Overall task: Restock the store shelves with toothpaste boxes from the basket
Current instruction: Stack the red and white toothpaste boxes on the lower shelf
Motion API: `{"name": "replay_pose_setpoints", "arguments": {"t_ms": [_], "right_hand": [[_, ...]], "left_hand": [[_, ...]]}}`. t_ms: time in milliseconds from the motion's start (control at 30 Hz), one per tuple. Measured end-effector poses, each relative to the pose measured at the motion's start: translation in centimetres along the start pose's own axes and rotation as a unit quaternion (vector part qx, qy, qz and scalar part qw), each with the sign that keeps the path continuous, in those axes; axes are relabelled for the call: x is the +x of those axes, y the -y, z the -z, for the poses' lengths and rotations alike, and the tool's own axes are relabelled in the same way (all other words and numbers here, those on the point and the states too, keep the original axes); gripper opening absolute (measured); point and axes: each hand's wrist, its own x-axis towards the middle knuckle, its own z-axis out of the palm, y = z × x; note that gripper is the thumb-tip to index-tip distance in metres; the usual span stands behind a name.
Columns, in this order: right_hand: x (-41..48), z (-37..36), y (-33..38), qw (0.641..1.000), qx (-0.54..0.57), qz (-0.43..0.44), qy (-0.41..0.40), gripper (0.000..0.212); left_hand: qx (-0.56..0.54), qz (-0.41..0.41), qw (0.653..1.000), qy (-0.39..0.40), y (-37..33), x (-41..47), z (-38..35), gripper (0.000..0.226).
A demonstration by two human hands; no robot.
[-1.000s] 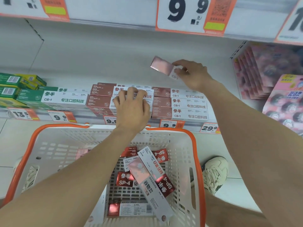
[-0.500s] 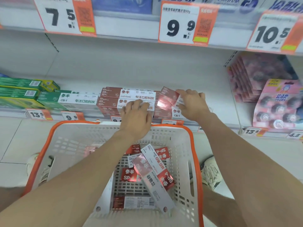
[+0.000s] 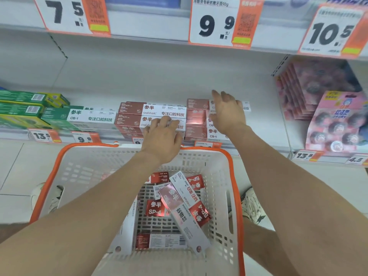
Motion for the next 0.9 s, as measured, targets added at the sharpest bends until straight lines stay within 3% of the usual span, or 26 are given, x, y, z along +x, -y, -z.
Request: {"name": "replay_pose_setpoints", "arguments": {"t_ms": [100,233,367,467,533,633,733,900], "right_hand": [[-3.1,1.2,1.0,0.991,0.081,-0.039,-0.099,0.032],[-9.3,2.5,4.7,0.980,0.157,-0.035,-0.117,0.028],[-16.2,1.5,8.9,0.994,0.081,0.072,0.002,0.019],[-19.9,-0.4,10.6,0.980,0.068,0.065,0.178,0.018],[-22.4,-2.0,10.8,0.964,0.126,-0.013,0.233,0.039],[-26.2,-4.6,10.5,0.923,0.177,-0.128,0.317,0.085],[-28.7,-7.4,10.9,0.911,0.096,-0.129,0.380,0.130],[-28.2,-9.0,11.9,0.940,0.015,-0.120,0.319,0.145]], "left_hand": [[-0.028,-0.026,0.998,-0.047,0.4,-1.1,0.6,0.043],[-0.058,-0.083,0.979,-0.178,1.0,-5.1,0.6,0.017],[-0.070,-0.091,0.987,-0.114,3.0,-10.4,-1.3,0.021],[-0.025,0.003,1.000,-0.016,5.8,-14.1,-3.1,0.022],[-0.005,0.112,0.993,0.043,7.5,-16.2,-4.3,0.024],[-0.065,0.226,0.966,0.104,9.3,-18.2,-6.2,0.048],[-0.097,0.220,0.961,0.140,10.2,-18.8,-7.4,0.058],[-0.069,0.211,0.966,0.130,10.4,-19.0,-8.1,0.056]]}}
